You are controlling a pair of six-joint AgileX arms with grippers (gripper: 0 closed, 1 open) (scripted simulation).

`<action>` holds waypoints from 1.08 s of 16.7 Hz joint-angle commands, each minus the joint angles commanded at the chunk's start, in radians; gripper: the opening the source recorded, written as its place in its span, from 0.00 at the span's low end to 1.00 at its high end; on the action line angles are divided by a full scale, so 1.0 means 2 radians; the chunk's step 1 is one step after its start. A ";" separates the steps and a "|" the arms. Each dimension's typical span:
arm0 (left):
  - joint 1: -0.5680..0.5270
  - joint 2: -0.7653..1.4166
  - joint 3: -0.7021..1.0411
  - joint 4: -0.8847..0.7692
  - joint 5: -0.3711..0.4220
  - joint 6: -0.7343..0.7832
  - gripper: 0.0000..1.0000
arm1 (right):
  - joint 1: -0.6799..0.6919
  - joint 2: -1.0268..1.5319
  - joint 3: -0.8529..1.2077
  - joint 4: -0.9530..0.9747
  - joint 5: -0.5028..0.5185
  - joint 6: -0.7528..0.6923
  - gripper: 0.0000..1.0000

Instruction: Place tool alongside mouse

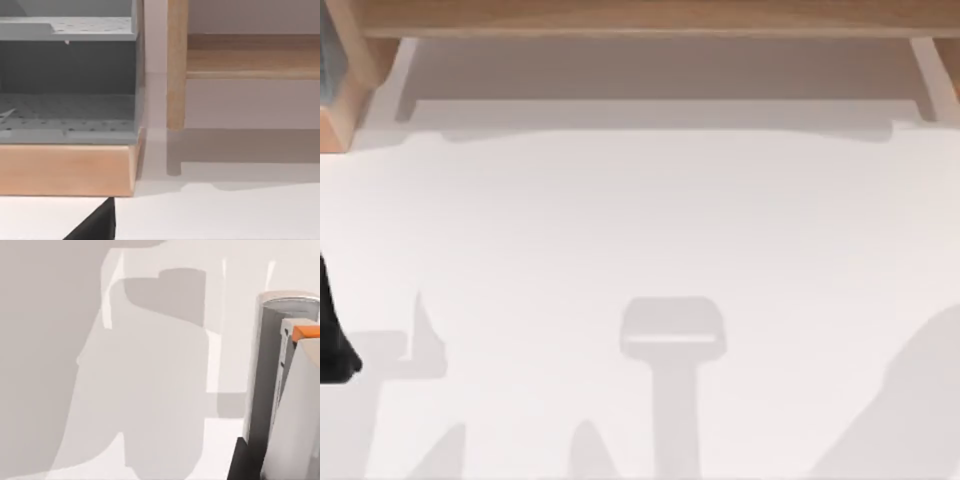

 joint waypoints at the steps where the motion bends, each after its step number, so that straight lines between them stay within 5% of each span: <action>1: 0.000 0.000 0.000 0.000 0.000 0.000 1.00 | -0.010 -0.001 0.002 0.000 0.000 -0.010 0.00; 18: 0.000 0.000 0.000 0.000 0.000 0.000 1.00 | -0.012 0.004 -0.011 0.002 0.027 -0.023 0.00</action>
